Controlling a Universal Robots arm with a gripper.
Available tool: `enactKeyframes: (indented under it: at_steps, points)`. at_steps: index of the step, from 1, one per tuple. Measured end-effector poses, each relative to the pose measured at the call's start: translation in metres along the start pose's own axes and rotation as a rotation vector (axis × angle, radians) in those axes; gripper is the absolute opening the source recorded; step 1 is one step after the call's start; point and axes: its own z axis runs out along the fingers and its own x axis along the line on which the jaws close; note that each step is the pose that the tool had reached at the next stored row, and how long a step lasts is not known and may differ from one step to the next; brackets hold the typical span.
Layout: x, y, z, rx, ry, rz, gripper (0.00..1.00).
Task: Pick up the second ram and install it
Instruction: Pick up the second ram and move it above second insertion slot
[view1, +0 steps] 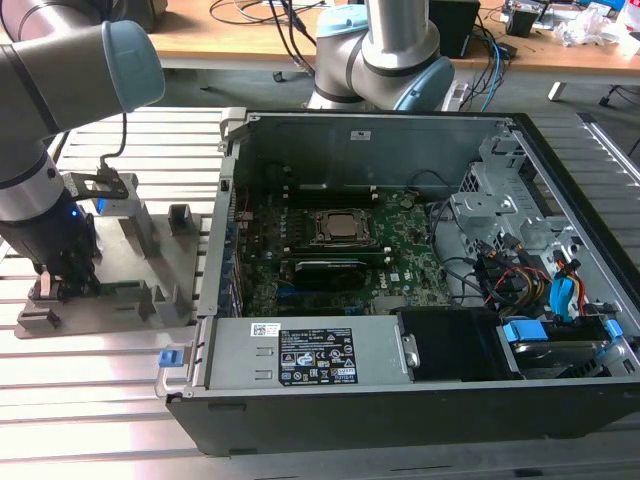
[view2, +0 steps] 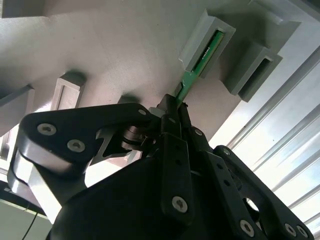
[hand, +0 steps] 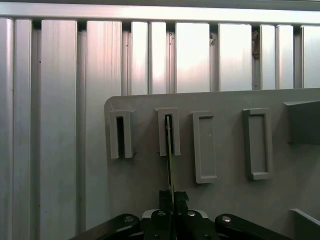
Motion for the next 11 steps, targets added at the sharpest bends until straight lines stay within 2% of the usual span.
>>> enactKeyframes:
  at_steps: [5, 11]
  points:
    - [0.0, 0.0, -0.0005, 0.0002, -0.0008, 0.0, 0.14]
    - [-0.0006, 0.0002, -0.0119, 0.0001, -0.0007, 0.0, 0.14]
